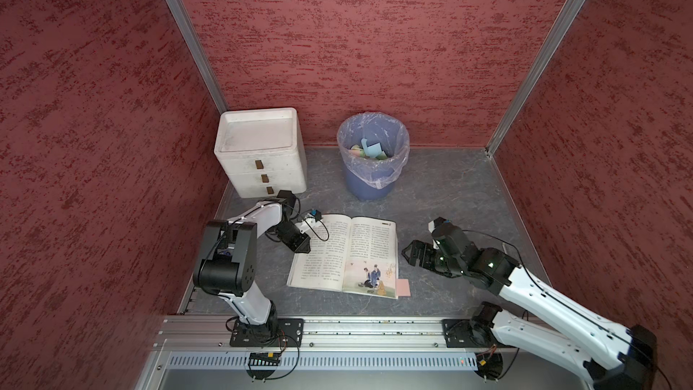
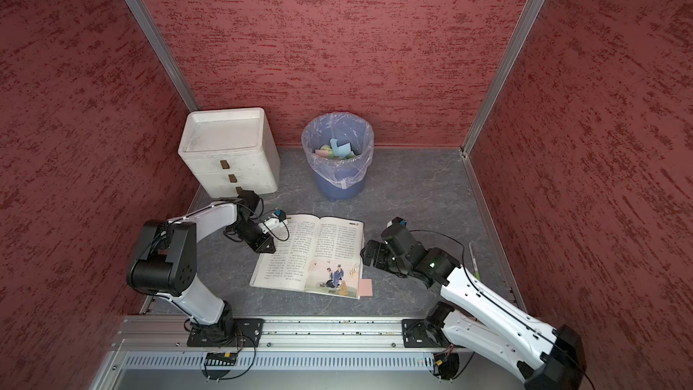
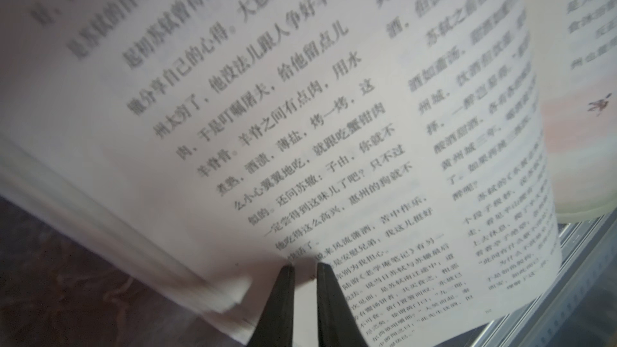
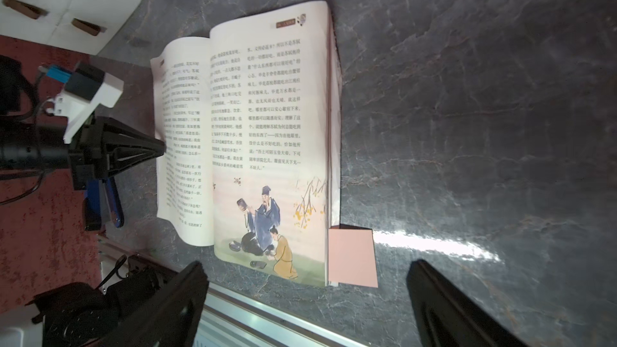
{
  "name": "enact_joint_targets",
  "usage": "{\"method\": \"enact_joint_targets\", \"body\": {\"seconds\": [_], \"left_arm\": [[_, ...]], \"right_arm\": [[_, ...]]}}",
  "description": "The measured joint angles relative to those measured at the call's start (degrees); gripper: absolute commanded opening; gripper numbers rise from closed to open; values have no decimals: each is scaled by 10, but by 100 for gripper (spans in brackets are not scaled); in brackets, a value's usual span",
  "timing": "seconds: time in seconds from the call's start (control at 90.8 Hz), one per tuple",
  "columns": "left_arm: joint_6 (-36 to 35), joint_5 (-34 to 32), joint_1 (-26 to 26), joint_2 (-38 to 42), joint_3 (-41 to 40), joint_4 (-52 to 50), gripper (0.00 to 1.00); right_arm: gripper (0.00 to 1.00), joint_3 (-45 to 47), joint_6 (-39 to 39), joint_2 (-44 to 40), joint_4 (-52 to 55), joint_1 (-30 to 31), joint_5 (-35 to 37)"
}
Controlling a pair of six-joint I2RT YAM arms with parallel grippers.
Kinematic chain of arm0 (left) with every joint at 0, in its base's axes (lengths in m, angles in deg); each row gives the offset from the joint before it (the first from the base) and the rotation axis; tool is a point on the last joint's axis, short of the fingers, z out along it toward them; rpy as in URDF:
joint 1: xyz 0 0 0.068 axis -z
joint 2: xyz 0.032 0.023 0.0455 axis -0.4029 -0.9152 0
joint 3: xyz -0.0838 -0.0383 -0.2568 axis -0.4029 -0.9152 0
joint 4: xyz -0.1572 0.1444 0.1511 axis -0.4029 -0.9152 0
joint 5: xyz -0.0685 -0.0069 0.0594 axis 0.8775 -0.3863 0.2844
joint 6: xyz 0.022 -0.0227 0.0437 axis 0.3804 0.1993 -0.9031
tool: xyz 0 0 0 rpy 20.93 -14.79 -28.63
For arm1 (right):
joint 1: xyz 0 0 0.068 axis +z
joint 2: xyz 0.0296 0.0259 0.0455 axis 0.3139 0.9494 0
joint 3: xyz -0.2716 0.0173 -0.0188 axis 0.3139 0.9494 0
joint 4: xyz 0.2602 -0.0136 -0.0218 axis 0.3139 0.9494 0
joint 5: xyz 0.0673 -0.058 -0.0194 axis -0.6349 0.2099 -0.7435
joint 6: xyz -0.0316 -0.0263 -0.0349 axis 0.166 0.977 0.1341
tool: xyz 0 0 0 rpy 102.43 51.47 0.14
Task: Peel off the used sticky note
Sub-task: Turn the page of the book at the center of the board.
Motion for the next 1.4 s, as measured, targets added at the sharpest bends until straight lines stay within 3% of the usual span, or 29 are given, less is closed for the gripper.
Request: {"method": "enact_joint_targets", "body": {"seconds": [0.397, 0.937, 1.168, 1.399], "left_arm": [[7, -2, 16, 7, -13, 3, 13], [31, 7, 67, 9, -17, -2, 10], [35, 8, 66, 10, -17, -7, 10], [24, 7, 18, 17, -14, -20, 10]], "right_arm": [[98, 49, -46, 203, -194, 1, -35], [94, -6, -66, 352, -380, -7, -62], [94, -17, -49, 338, -321, -29, -63], [98, 8, -47, 180, -195, -25, -28]]}}
